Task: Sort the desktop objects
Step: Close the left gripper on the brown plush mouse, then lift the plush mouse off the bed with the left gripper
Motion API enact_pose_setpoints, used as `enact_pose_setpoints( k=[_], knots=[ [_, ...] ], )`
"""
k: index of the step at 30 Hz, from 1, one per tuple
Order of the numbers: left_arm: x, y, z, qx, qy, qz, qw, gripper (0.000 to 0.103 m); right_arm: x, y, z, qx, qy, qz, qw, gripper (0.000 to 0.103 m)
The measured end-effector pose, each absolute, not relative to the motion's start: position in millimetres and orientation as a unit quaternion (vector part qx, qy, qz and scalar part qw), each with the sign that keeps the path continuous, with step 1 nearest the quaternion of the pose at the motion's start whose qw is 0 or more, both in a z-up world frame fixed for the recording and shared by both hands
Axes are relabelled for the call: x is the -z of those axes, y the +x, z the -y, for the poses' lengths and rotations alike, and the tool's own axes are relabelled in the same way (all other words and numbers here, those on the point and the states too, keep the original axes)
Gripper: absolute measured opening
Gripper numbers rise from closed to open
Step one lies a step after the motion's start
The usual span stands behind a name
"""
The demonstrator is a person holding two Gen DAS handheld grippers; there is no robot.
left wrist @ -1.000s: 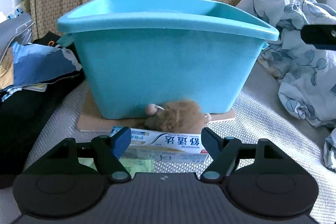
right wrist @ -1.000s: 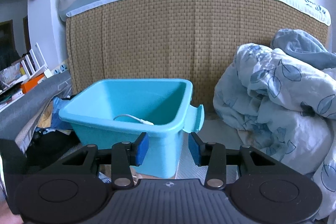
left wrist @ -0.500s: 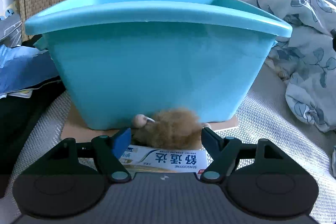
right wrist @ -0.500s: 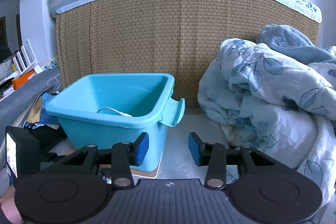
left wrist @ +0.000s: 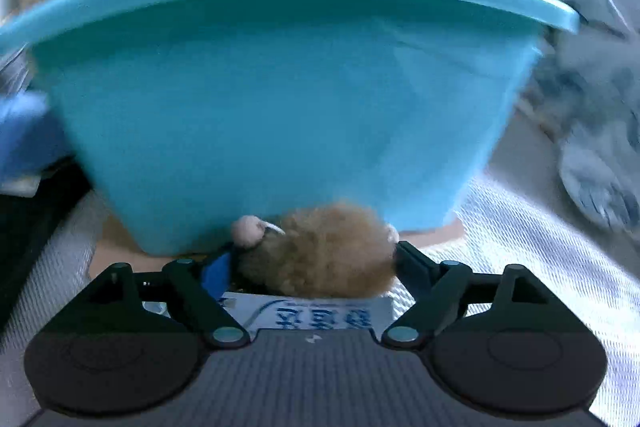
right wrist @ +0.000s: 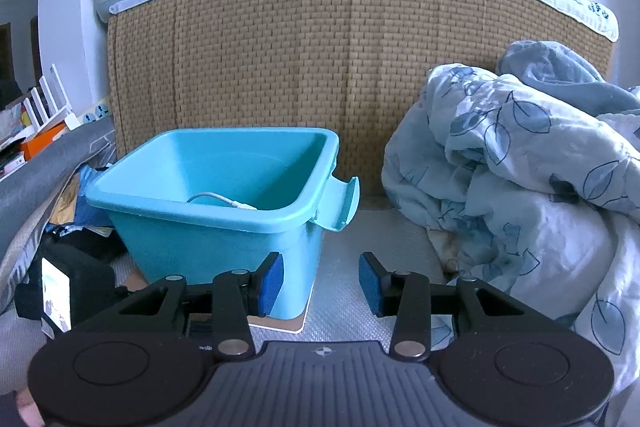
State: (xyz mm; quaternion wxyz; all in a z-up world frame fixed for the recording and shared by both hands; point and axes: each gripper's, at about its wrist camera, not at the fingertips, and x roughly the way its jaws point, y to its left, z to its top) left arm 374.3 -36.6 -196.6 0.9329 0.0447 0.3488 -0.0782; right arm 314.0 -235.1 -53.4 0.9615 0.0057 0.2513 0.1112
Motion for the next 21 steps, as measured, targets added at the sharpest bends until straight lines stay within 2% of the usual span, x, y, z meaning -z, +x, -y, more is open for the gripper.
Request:
enact_pose_setpoints(
  k=[4, 6, 7, 10, 15, 21],
  knots=[
    [194, 365, 32, 0.085, 0.027, -0.351, 0.932, 0.065, 54, 322, 240, -0.104, 0.057, -0.250, 0.961, 0.046],
    [194, 363, 29, 0.099, 0.033, -0.353, 0.930, 0.045, 53, 324, 239, -0.103, 0.076, -0.253, 0.959, 0.046],
    [193, 364, 26, 0.103, 0.032, -0.355, 0.929, 0.042, 51, 324, 238, -0.103, 0.078, -0.253, 0.959, 0.046],
    [188, 361, 15, 0.108, 0.000, -0.365, 0.925, 0.042, 46, 324, 232, -0.102, 0.087, -0.249, 0.959, 0.046],
    [171, 332, 14, 0.111, 0.034, -0.346, 0.931, 0.042, 32, 321, 218, -0.104, 0.096, -0.247, 0.959, 0.046],
    [136, 317, 5, 0.109, 0.009, -0.326, 0.939, 0.042, 7, 308, 197, -0.125, 0.062, -0.226, 0.964, 0.046]
  ],
)
